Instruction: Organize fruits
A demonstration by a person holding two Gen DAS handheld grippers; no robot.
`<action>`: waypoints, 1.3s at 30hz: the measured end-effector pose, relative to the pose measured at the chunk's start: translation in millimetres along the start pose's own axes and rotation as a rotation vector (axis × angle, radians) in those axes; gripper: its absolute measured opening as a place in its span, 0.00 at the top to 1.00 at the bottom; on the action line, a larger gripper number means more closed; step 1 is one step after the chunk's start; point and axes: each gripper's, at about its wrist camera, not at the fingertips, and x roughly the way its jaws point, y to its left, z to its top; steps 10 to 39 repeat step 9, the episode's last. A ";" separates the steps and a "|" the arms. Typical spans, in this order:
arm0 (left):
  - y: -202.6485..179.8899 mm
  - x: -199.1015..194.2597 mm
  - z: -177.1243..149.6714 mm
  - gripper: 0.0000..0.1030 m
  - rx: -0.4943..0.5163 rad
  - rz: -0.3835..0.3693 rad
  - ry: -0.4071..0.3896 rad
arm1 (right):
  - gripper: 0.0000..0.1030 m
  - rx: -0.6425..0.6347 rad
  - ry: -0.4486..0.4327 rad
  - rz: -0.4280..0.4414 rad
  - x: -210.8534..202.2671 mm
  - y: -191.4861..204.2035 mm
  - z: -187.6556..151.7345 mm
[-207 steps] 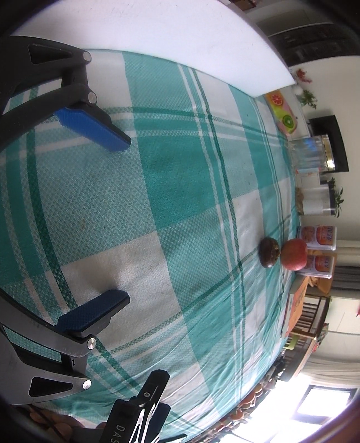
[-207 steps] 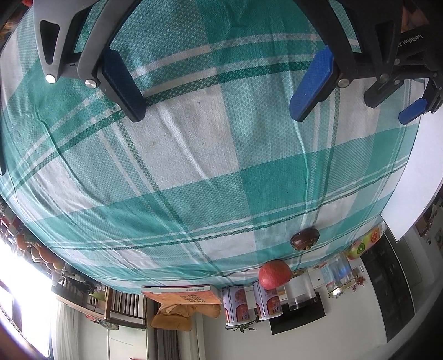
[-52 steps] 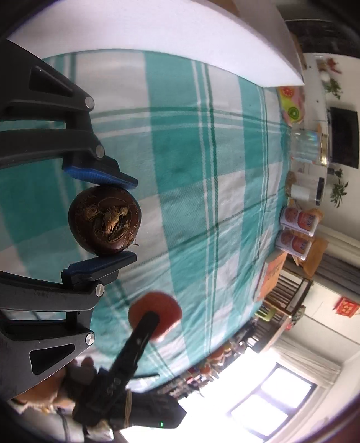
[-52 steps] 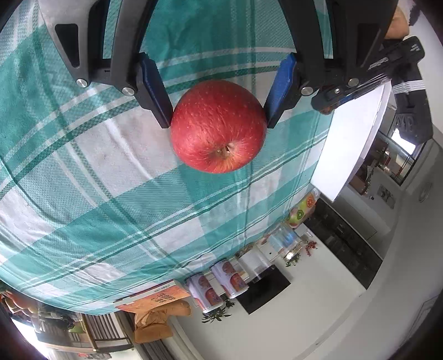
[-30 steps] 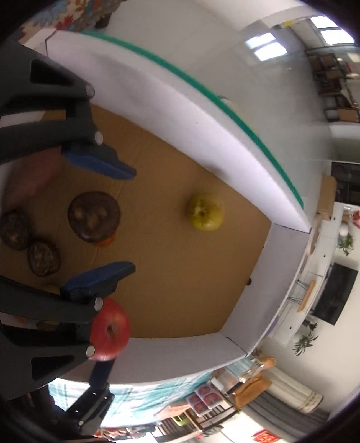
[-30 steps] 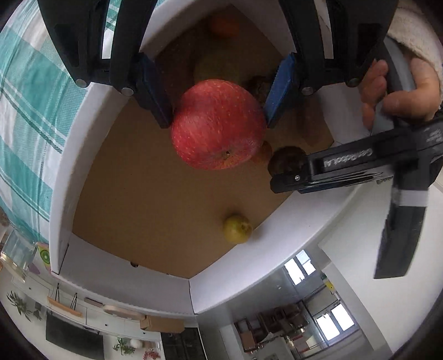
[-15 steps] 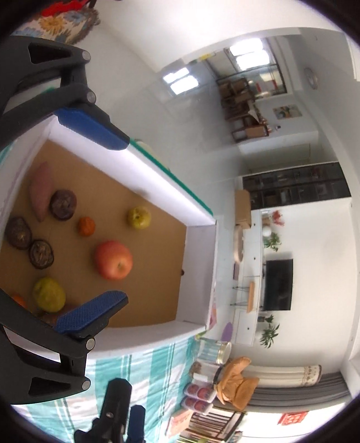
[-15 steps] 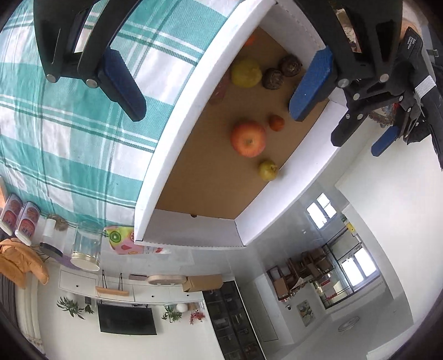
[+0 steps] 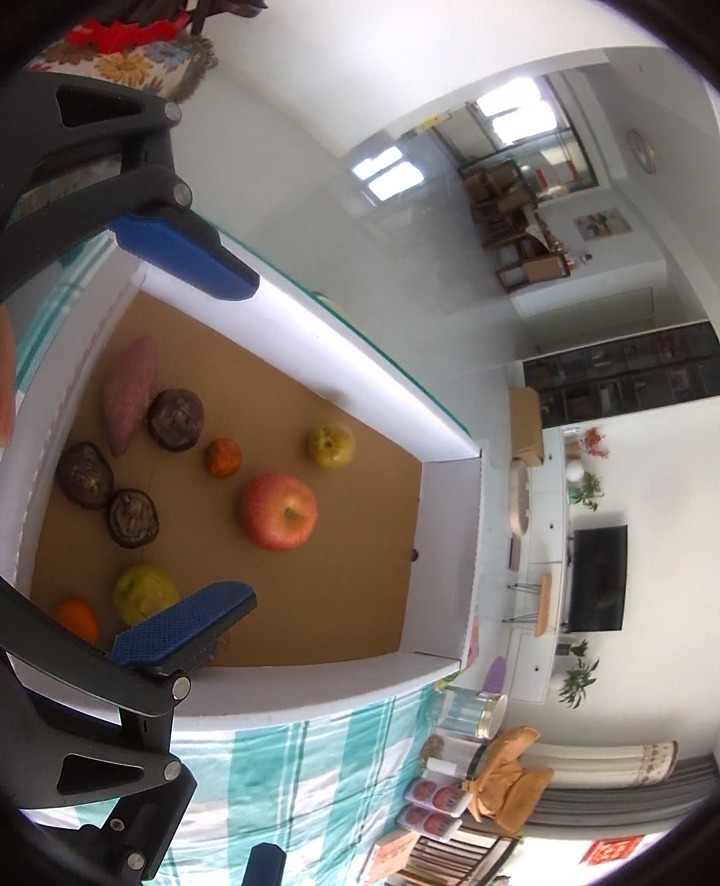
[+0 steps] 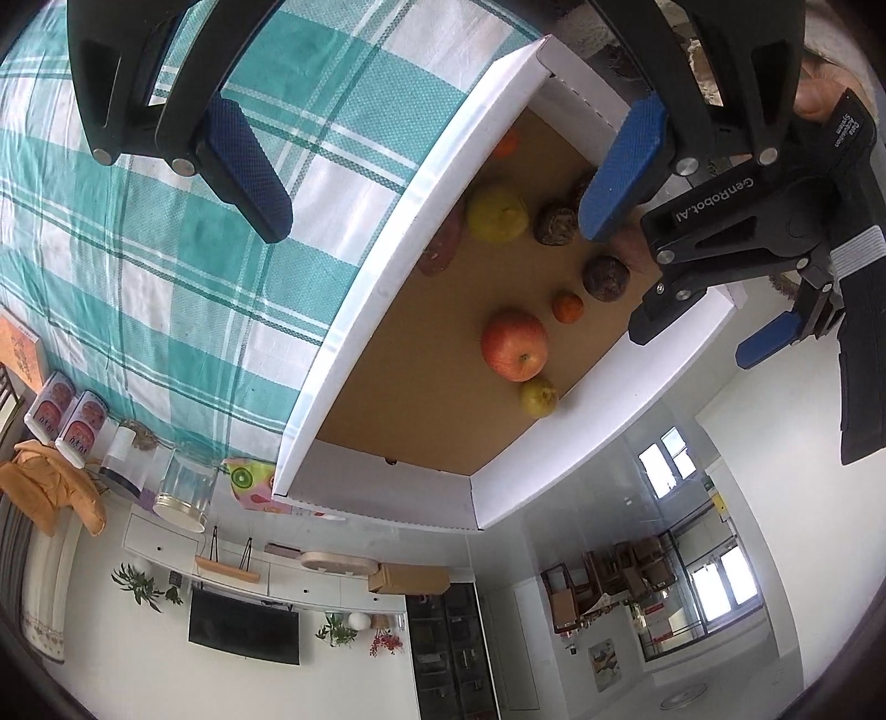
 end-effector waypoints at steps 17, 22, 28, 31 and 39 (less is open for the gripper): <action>11.3 -4.7 -4.9 0.01 -0.020 0.007 -0.031 | 0.00 -0.032 0.011 0.010 6.0 20.1 3.4; 11.3 -4.7 -4.9 0.01 -0.020 0.007 -0.031 | 0.00 -0.032 0.011 0.010 6.0 20.1 3.4; 11.3 -4.7 -4.9 0.01 -0.020 0.007 -0.031 | 0.00 -0.032 0.011 0.010 6.0 20.1 3.4; 11.3 -4.7 -4.9 0.01 -0.020 0.007 -0.031 | 0.00 -0.032 0.011 0.010 6.0 20.1 3.4; 11.3 -4.7 -4.9 0.01 -0.020 0.007 -0.031 | 0.00 -0.032 0.011 0.010 6.0 20.1 3.4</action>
